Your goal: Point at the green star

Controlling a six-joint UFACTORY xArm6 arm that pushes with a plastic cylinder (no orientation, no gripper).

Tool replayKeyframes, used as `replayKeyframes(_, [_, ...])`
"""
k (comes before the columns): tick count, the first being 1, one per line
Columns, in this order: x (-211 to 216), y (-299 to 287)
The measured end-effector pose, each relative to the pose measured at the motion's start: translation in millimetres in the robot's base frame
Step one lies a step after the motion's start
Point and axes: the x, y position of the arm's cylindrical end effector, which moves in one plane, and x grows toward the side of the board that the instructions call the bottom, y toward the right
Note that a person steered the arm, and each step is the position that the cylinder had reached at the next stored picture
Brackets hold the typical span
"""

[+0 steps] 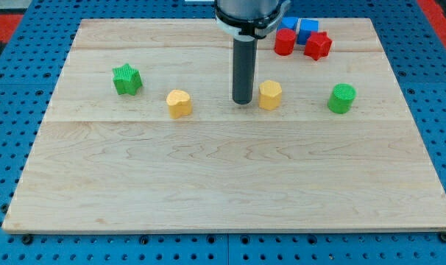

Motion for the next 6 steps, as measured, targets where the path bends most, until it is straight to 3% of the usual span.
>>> replayKeyframes(2, [-11,76])
replayKeyframes(3, [-29,2])
replayKeyframes(4, [-79,-52])
replayKeyframes(5, [-100,-158])
replayKeyframes(6, [-91,-234])
